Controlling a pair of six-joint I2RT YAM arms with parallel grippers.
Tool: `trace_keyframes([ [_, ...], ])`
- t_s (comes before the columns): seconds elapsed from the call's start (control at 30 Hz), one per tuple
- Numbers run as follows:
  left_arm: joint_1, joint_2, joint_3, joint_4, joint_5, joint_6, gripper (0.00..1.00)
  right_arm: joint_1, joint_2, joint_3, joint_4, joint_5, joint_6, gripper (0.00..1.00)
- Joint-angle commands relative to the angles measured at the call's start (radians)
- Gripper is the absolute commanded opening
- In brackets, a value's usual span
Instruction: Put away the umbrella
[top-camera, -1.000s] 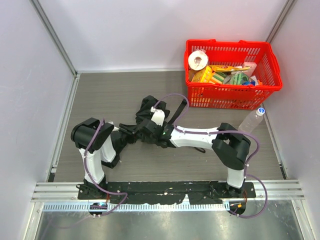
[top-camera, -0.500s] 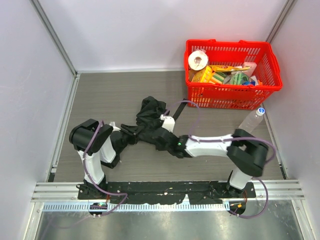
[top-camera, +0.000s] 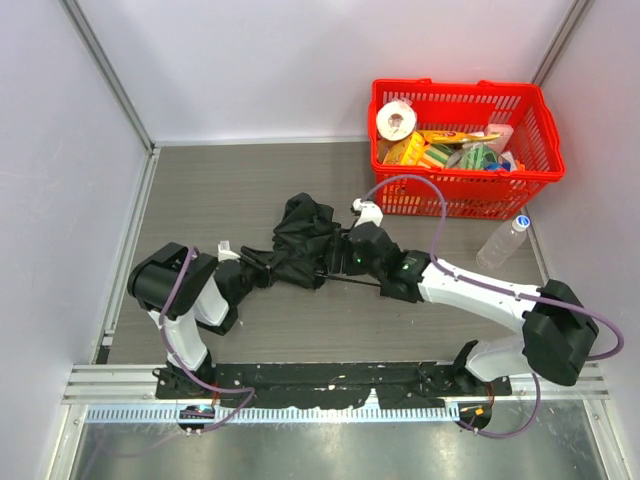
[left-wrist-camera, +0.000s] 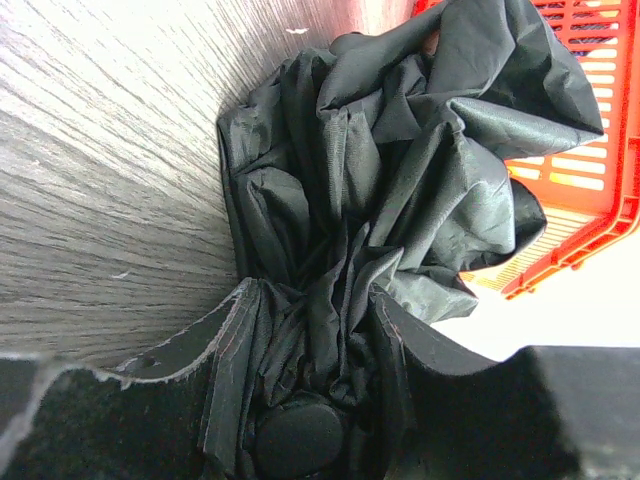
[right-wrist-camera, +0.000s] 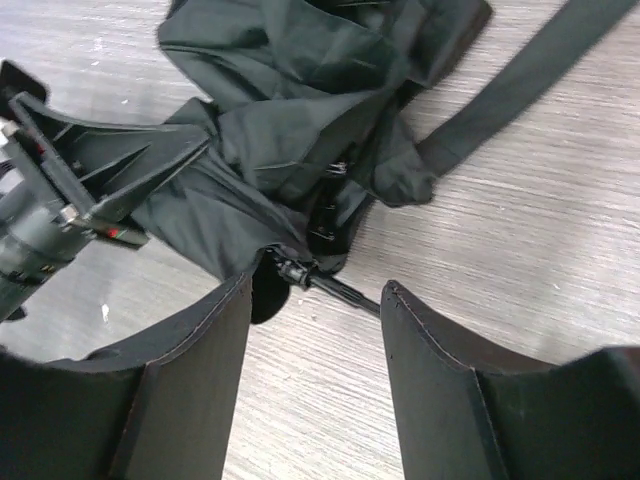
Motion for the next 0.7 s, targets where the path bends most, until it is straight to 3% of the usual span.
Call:
trace_keyframes([
  [0.0,0.006,0.015,-0.013,-0.056,0.026,0.036,0.0,-0.012,0.003,0.069,0.113,-0.333,-0.24,0.6],
  [0.13,0.004,0.026,-0.007,-0.091,0.042,0.025,0.0,0.092,0.124,0.225,-0.002,-0.193,-0.623,0.64],
  [0.27,0.006,0.013,0.001,-0.15,0.056,0.021,0.0,0.106,0.265,0.328,0.013,-0.231,-0.811,0.68],
  [0.4,0.009,-0.039,0.025,-0.272,0.078,0.018,0.0,0.134,0.412,0.384,-0.016,-0.198,-0.95,0.7],
  [0.5,0.009,-0.112,0.074,-0.508,0.101,0.033,0.0,0.152,0.425,0.321,0.1,-0.149,-1.0,0.73],
  [0.67,0.012,-0.195,0.12,-0.751,0.09,0.068,0.0,0.165,0.483,0.307,0.164,-0.066,-1.031,0.73],
])
